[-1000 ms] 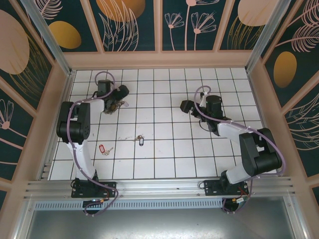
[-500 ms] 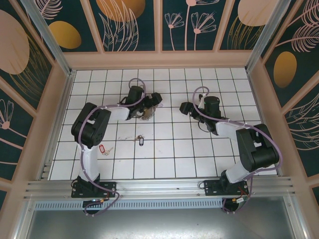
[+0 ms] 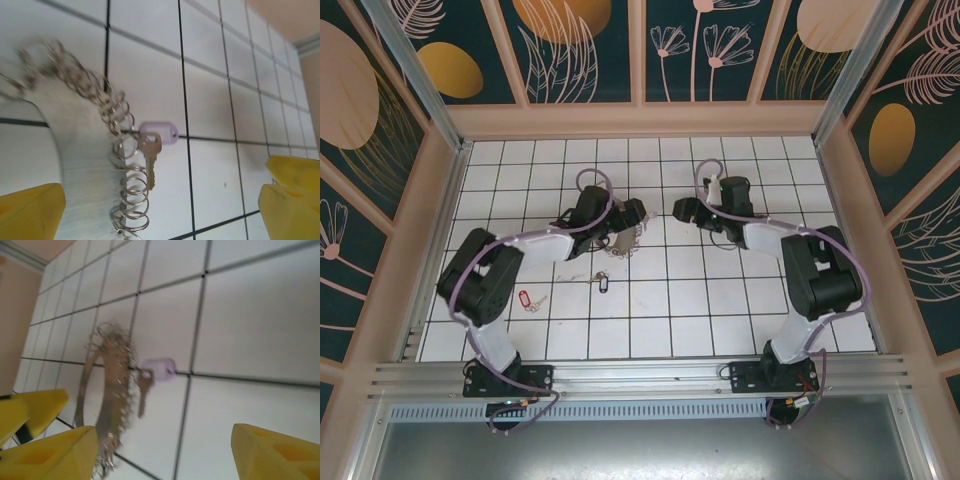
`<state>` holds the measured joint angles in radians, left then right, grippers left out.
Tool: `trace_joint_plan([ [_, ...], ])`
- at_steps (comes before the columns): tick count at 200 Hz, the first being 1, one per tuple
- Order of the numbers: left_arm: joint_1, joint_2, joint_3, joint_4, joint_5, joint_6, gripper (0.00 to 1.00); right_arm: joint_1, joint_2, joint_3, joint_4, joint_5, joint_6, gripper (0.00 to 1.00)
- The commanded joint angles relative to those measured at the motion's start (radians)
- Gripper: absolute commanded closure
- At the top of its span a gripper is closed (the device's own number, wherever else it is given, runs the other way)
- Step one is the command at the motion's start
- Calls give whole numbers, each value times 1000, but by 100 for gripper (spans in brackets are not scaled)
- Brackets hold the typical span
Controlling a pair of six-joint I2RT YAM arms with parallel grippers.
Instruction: Put the keys on the keyring
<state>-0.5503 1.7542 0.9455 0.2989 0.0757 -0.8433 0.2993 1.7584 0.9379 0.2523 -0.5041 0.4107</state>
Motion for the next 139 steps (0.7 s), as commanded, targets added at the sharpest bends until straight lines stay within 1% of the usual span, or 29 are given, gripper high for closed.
trace_joint_plan([
  [1, 47, -86, -70, -1, -108, 17, 1, 47, 123, 187, -159, -67, -105, 30],
  [20, 113, -108, -129, 26, -72, -15, 2, 91, 244, 362, -280, -34, -154, 34],
  [35, 162, -134, -196, 85, -35, -52, 2, 117, 327, 477, -355, -2, -186, 35],
  [46, 191, -143, -233, 129, -1, -70, 3, 132, 392, 570, -418, 18, -210, 36],
  [54, 205, -142, -240, 131, 16, -74, 4, 141, 431, 632, -457, 21, -230, 38],
  [62, 210, -136, -242, 127, 22, -72, 5, 152, 478, 712, -500, 22, -257, 41],
  [89, 211, -108, -241, 144, 54, -69, 8, 186, 590, 899, -612, 37, -316, 40],
  [114, 211, -56, -219, 170, 99, -73, 12, 197, 661, 1000, -653, 42, -328, 40],
  [126, 210, -46, -203, 176, 122, -70, 12, 196, 691, 1047, -677, 43, -329, 40],
  [129, 210, -17, -200, 179, 129, -70, 12, 196, 697, 1056, -682, 42, -330, 40],
  [139, 210, 0, -191, 183, 145, -70, 13, 197, 713, 1082, -695, 33, -338, 40],
])
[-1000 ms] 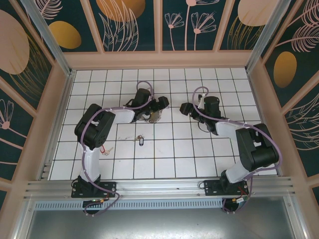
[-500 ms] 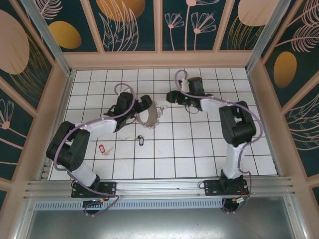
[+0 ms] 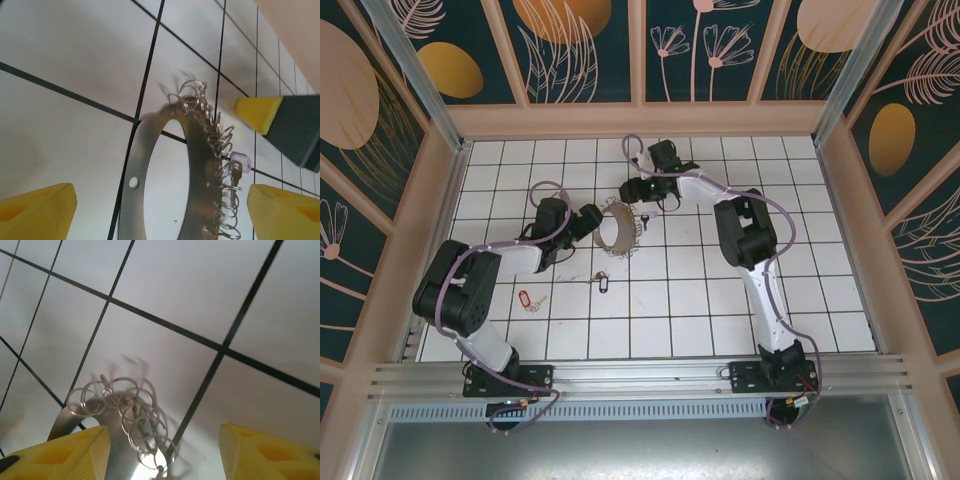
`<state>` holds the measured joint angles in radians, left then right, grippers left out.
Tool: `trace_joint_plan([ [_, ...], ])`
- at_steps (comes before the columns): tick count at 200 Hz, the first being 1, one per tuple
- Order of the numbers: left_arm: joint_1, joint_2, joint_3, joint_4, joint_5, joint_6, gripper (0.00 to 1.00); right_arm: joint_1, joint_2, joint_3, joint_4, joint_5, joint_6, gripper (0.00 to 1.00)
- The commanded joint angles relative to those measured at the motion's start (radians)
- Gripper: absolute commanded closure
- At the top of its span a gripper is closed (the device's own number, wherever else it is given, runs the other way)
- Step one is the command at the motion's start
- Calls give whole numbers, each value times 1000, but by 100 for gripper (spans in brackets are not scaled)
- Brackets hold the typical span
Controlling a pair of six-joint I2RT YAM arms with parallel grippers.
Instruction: Put the keys on the keyring
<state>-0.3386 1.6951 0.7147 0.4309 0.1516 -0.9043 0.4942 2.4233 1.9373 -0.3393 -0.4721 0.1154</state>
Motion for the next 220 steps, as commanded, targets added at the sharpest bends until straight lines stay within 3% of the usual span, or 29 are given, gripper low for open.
trace_joint_plan([
  [1, -2, 60, 41, 51, 70, -10, 13, 2, 49, 83, -104, 0, -43, 40],
  [55, -2, 113, 70, 64, 122, -7, 20, 9, 61, 94, -163, -49, -106, 47],
  [108, -8, 200, 121, 76, 189, -14, 26, 8, -12, -26, -144, -63, -116, 66],
  [147, -31, 262, 190, 59, 231, 2, 27, -13, -144, -238, -32, -83, -69, 73],
  [192, -77, 338, 299, 14, 266, 40, 28, -78, -357, -588, 183, -120, 61, 72],
  [220, -88, 348, 321, 14, 259, 38, 27, -115, -450, -715, 241, -104, 113, 71],
])
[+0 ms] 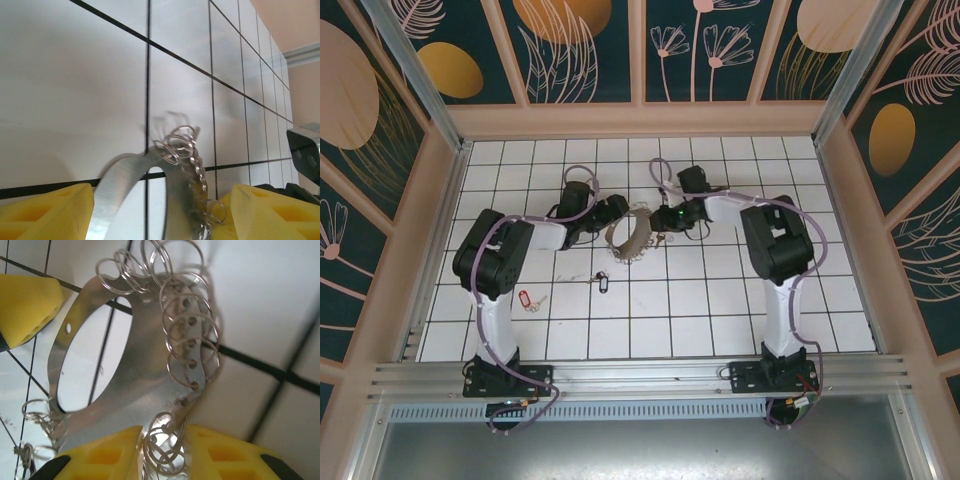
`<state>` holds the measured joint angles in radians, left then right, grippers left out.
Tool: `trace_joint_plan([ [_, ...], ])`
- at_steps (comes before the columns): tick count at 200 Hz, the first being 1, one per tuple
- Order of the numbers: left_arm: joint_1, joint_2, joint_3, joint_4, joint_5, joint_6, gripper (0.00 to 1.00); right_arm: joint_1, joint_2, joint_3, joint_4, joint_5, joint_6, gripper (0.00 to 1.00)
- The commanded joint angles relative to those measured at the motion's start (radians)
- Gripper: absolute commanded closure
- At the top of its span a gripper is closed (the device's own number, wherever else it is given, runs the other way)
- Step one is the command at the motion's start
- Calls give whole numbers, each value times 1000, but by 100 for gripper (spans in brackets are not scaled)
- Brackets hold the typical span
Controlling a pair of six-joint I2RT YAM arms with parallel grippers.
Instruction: Put the keys on the keyring
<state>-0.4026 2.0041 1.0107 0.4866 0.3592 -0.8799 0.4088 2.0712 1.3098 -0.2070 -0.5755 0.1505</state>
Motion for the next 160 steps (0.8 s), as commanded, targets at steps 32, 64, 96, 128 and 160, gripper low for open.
trace_joint_plan([
  [32, -23, 11, 57, -135, -20, 41, 26, -60, -148, -140, 132, 47, 100, 65],
  [64, -24, -51, 25, -136, -82, 68, 24, -61, -82, -2, 21, 89, 28, 59],
  [96, -24, -87, -24, -117, -77, 75, 23, -54, 29, 145, -61, 69, 16, 57],
  [128, -24, -106, -80, -93, -70, 71, 23, -19, 95, 242, -150, 84, -3, 57],
  [160, -24, -86, -88, -64, -10, 63, 26, -3, 122, 262, -190, 100, 5, 57],
])
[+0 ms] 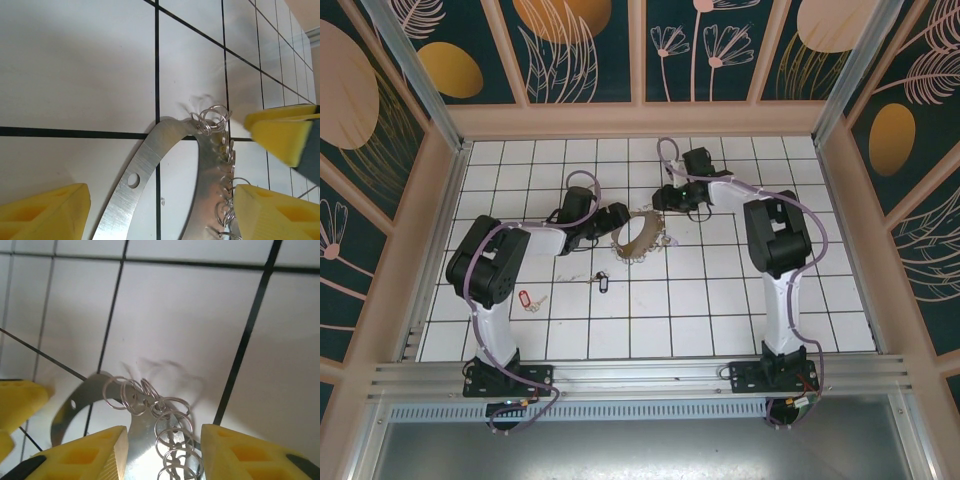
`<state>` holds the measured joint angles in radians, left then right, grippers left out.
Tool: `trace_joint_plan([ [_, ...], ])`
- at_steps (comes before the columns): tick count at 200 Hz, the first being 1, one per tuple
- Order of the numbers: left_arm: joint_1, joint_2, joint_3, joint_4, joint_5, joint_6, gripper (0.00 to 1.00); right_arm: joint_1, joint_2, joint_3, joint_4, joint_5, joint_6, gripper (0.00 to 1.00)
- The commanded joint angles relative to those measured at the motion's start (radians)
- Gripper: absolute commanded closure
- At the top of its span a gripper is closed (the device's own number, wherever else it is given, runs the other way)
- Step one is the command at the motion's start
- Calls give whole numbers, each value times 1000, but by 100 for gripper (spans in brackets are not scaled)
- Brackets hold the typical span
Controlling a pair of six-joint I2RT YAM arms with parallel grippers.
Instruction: Put the keys on the keyring
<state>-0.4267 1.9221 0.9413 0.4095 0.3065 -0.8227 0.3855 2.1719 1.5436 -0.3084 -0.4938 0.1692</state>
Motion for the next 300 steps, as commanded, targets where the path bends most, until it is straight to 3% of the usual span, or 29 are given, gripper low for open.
trace_joint_plan([
  [1, 0, -3, -17, 13, 45, 7, 26, 22, 22, 27, -89, 19, -13, 57],
  [40, 1, 20, 8, -12, 75, 23, 29, 35, 16, -2, -105, 54, 12, 57],
  [70, -1, 42, 9, 5, 108, 19, 32, 35, 11, -46, -66, -12, 44, 59],
  [98, -6, 53, -4, 19, 130, 13, 35, 22, -44, -124, -7, 91, 113, 61],
  [135, -9, 66, -13, 23, 133, 8, 35, 15, -48, -192, 110, -126, 159, 65],
  [224, -36, 108, -9, 61, 153, -25, 37, 23, -34, -200, 191, -204, 193, 68],
  [249, -37, 93, -13, 59, 139, -22, 37, 24, -47, -192, 152, -104, 188, 68],
  [273, -37, 46, -9, 1, 87, 16, 34, 31, -76, -184, 63, 39, 154, 63],
  [300, -37, -5, -6, -60, 35, 48, 32, 44, -100, -200, 8, 86, 124, 59],
])
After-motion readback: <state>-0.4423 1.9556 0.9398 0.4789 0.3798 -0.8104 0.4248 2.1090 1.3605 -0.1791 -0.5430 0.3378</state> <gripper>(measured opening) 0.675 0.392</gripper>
